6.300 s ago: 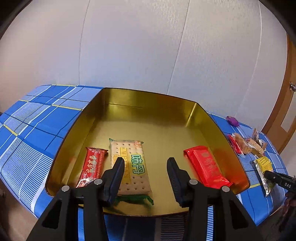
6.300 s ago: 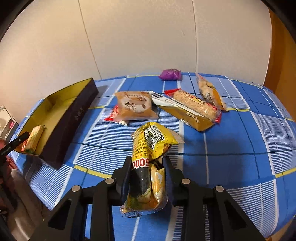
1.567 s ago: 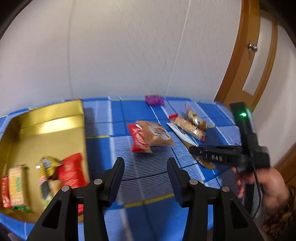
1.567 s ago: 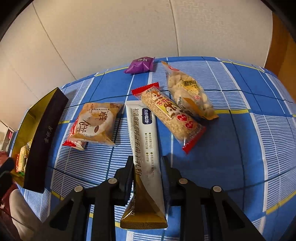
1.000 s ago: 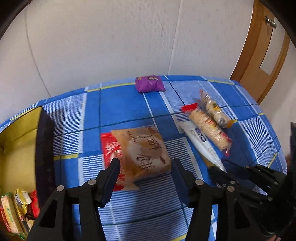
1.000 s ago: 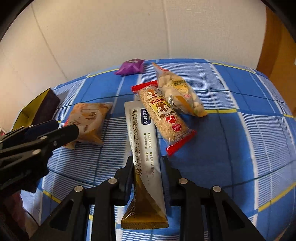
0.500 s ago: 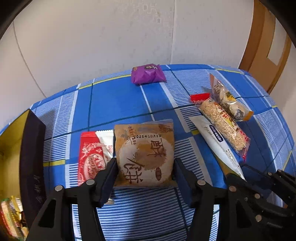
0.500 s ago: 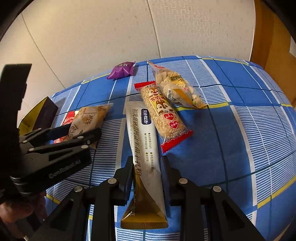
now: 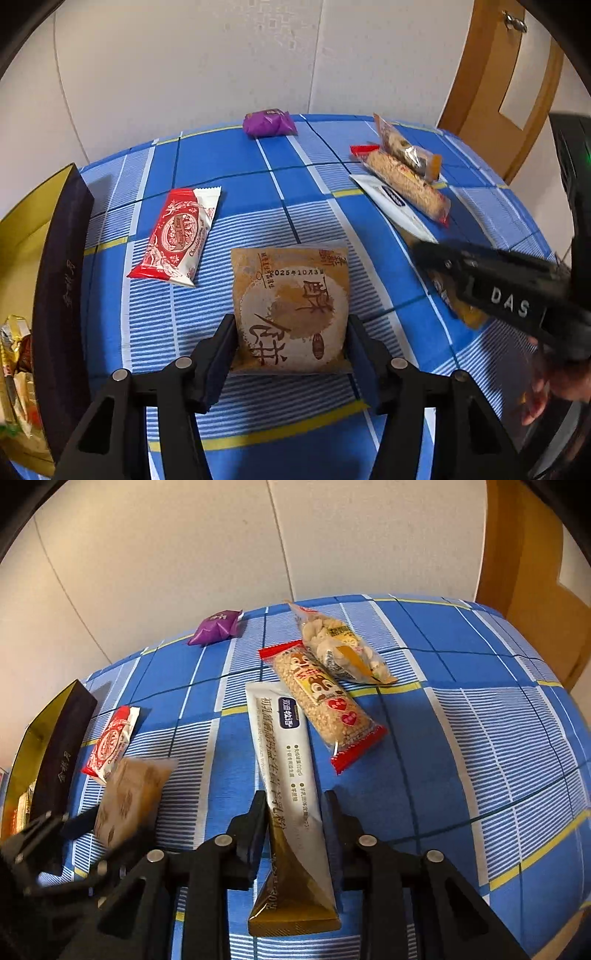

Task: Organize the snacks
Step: 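Grasp the round brown pastry packet with left while right holds the white bar, then carry the round pastry packet into the gold tray and open the left gripper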

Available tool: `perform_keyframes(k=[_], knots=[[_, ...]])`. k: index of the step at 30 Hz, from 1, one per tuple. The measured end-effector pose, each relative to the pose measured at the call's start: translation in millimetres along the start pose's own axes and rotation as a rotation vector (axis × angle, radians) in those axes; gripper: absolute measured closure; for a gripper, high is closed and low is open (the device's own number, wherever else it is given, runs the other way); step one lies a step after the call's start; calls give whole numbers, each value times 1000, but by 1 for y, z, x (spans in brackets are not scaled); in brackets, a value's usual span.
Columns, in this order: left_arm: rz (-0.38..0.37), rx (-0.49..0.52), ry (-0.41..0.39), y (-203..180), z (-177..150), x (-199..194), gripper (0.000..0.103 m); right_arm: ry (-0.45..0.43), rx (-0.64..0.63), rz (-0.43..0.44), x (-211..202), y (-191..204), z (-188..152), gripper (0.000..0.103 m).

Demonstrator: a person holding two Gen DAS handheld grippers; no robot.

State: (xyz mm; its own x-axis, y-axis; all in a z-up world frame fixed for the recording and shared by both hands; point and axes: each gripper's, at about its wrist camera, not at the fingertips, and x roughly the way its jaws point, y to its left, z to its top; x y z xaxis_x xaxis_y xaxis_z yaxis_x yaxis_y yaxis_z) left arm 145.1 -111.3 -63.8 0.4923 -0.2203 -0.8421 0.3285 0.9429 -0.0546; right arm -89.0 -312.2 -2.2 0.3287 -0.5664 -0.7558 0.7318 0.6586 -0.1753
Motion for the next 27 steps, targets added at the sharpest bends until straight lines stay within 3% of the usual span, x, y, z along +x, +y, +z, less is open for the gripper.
perform_keyframes(k=[6, 7, 10, 14, 18, 27], knots=[[74, 48, -4, -9, 12, 12, 41, -8, 0, -3, 4, 1, 5, 68], [68, 41, -12, -8, 11, 12, 42, -13, -8, -16, 4, 1, 5, 73], [32, -12, -43, -1, 5, 11, 43, -18, -2, -8, 4, 0, 5, 74], [35, 20, -56, -3, -6, 5, 43, -16, 21, 13, 0, -3, 1, 75], [12, -22, -67, 3, -13, -6, 43, -15, 24, 28, -2, -2, -2, 75], [59, 4, -174, 12, -9, -48, 43, -18, -1, 11, 0, 1, -2, 75]])
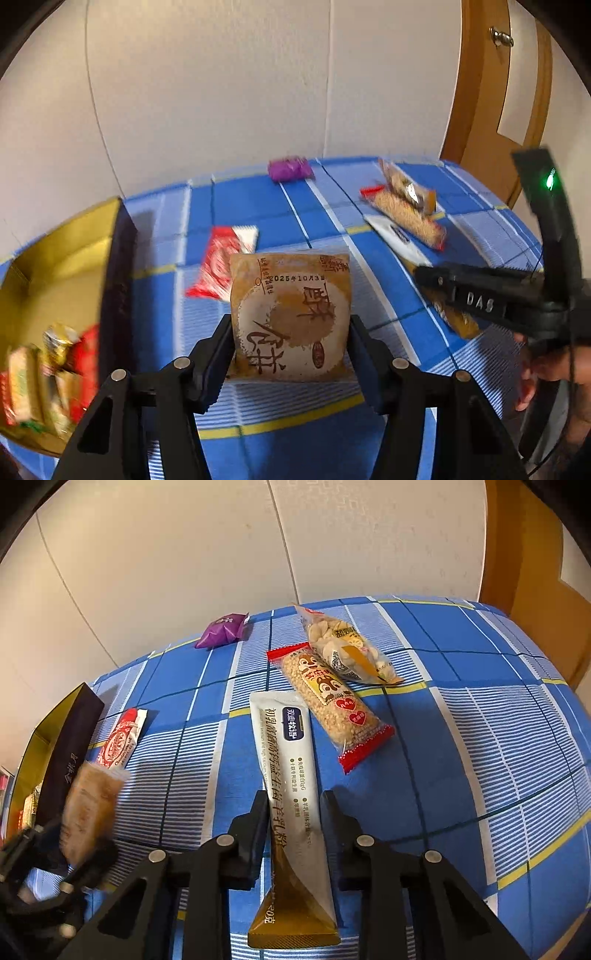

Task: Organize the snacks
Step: 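Carry the round pastry packet into the gold tray and open the left gripper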

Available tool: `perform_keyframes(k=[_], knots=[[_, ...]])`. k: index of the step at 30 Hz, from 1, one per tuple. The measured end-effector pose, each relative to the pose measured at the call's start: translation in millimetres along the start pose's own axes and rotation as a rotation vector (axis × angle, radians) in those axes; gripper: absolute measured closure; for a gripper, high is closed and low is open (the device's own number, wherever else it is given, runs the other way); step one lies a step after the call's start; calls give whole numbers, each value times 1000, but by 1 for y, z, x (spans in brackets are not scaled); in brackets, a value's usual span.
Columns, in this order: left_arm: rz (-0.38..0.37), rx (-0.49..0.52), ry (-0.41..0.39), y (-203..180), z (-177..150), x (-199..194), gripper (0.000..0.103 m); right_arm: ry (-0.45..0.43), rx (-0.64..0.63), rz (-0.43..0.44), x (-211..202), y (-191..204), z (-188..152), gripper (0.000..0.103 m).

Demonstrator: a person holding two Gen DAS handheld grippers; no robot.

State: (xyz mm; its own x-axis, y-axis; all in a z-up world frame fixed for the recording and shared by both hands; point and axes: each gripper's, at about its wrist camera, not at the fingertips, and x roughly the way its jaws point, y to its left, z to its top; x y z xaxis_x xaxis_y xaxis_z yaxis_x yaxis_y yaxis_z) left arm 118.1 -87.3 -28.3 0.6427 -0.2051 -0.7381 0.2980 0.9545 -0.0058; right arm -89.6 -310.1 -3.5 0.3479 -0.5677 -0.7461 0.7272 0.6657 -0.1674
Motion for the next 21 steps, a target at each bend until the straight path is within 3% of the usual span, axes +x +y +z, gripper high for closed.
perform_keyframes(k=[12, 21], knots=[[78, -98, -78, 68, 12, -39, 43, -4, -12, -4, 0, 1, 0, 75], [145, -176, -78, 132, 10, -49, 43, -9, -26, -14, 1, 1, 0, 75]])
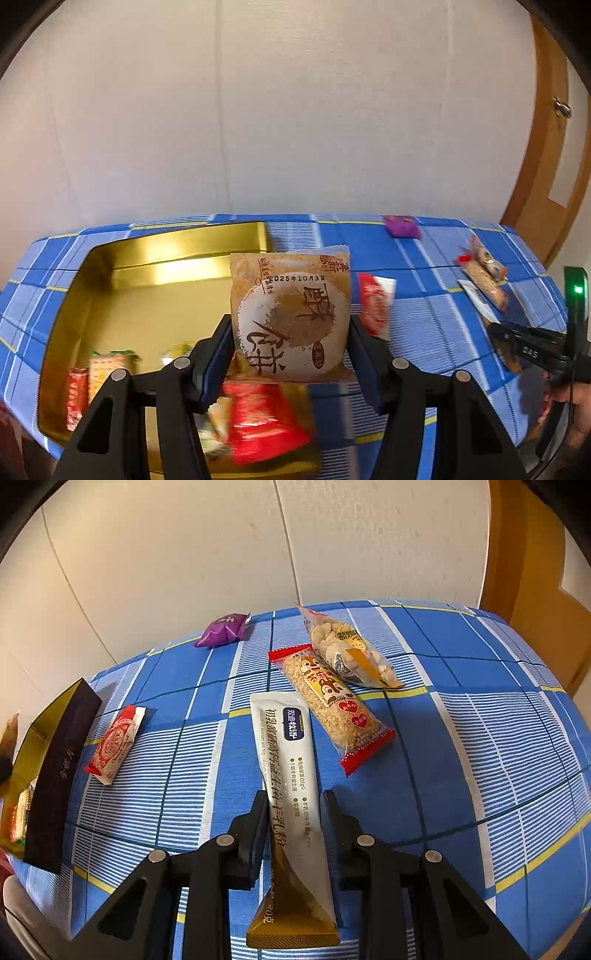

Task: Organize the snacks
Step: 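Carry the round pastry packet into the gold tray and open the left gripper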

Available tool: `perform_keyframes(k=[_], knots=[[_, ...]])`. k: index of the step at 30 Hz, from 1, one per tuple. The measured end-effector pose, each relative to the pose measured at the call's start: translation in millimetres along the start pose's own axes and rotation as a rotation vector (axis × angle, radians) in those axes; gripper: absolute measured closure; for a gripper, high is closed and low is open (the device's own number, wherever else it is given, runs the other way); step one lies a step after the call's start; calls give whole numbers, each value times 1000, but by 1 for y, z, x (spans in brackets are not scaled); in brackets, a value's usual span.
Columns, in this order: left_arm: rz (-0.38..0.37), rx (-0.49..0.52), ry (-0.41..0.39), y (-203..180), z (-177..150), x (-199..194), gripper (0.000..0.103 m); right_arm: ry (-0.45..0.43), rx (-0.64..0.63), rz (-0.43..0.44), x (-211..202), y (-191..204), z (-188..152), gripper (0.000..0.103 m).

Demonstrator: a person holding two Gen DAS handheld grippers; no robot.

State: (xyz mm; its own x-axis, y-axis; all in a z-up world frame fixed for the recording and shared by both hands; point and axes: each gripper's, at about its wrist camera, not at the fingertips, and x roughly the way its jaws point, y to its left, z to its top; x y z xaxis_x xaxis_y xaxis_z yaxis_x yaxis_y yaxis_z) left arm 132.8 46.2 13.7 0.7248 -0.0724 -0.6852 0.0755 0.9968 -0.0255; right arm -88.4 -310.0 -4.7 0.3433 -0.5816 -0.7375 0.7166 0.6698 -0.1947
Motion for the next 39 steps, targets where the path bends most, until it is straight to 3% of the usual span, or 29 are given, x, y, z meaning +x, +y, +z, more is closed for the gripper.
perform_keyframes(k=[8, 22, 31, 34, 39], knots=[[66, -98, 44, 62, 0, 16, 43, -5, 0, -3, 0, 0, 0, 75], [214, -210, 195, 168, 1, 64, 43, -11, -5, -7, 2, 0, 1, 74], [228, -269, 233, 198, -6, 74, 42, -15, -22, -16, 2, 0, 1, 74], [288, -256, 277, 202, -6, 80, 42, -17, -27, -19, 2, 0, 0, 74], [301, -249, 287, 205, -7, 77, 42, -18, -28, -16, 3, 0, 0, 74]])
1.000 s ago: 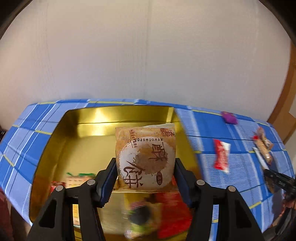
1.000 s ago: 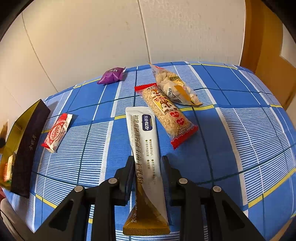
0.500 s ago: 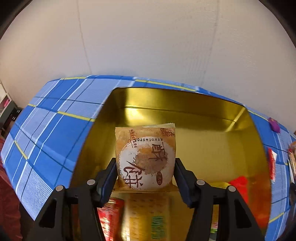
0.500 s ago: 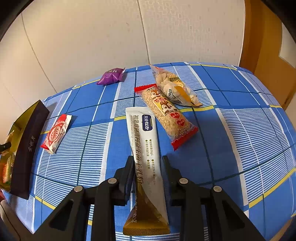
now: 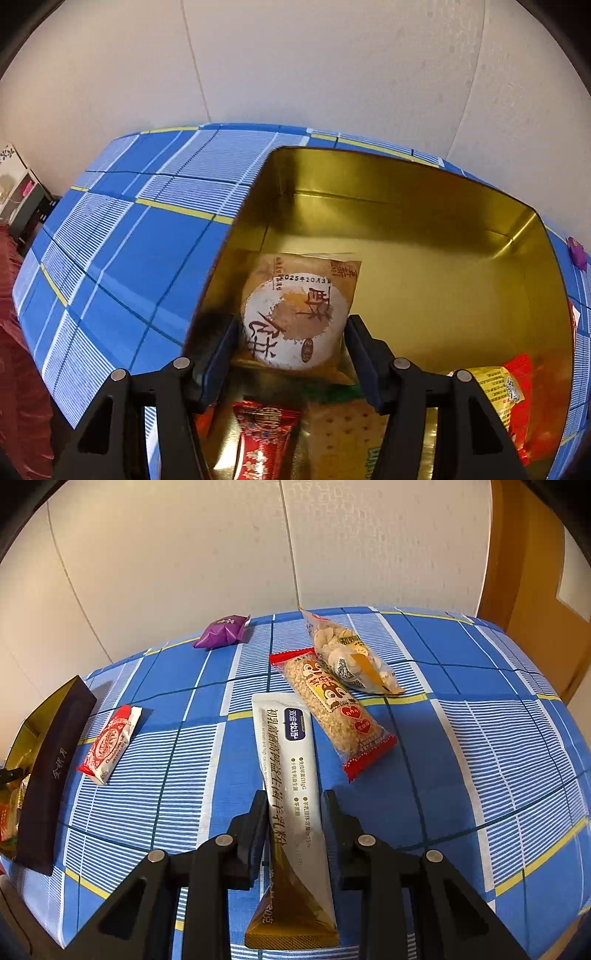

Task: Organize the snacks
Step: 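Carry the round pastry packet into the gold tray and open the left gripper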

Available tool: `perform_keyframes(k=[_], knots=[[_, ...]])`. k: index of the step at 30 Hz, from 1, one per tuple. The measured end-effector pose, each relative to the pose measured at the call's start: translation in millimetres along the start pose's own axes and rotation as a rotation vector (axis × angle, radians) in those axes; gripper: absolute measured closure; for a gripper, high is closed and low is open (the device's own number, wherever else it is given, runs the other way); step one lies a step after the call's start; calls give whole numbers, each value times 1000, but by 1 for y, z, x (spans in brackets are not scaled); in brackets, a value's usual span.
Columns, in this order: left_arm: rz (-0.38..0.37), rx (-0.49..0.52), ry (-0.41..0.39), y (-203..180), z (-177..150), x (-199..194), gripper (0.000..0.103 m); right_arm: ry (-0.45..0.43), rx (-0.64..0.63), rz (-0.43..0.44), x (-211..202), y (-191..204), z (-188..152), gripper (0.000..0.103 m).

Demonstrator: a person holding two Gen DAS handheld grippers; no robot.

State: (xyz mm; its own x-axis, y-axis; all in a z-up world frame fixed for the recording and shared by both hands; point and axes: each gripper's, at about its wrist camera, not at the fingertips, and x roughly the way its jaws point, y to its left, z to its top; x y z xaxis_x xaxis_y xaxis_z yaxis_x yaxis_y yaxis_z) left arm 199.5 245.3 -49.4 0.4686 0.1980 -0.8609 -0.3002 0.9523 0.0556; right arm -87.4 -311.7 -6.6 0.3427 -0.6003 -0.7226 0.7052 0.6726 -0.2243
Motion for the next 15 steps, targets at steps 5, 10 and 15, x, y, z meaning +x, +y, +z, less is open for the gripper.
perform_keyframes(k=[5, 10, 15], knots=[[-13, 6, -87, 3, -12, -26, 42, -1, -1, -2, 0, 0, -1, 74], [-123, 4, -246, 7, -42, -62, 42, -4, 18, 13, -1, 0, 0, 77], [-159, 18, -263, 9, -60, -72, 42, -36, 22, 60, -9, 12, 0, 78]])
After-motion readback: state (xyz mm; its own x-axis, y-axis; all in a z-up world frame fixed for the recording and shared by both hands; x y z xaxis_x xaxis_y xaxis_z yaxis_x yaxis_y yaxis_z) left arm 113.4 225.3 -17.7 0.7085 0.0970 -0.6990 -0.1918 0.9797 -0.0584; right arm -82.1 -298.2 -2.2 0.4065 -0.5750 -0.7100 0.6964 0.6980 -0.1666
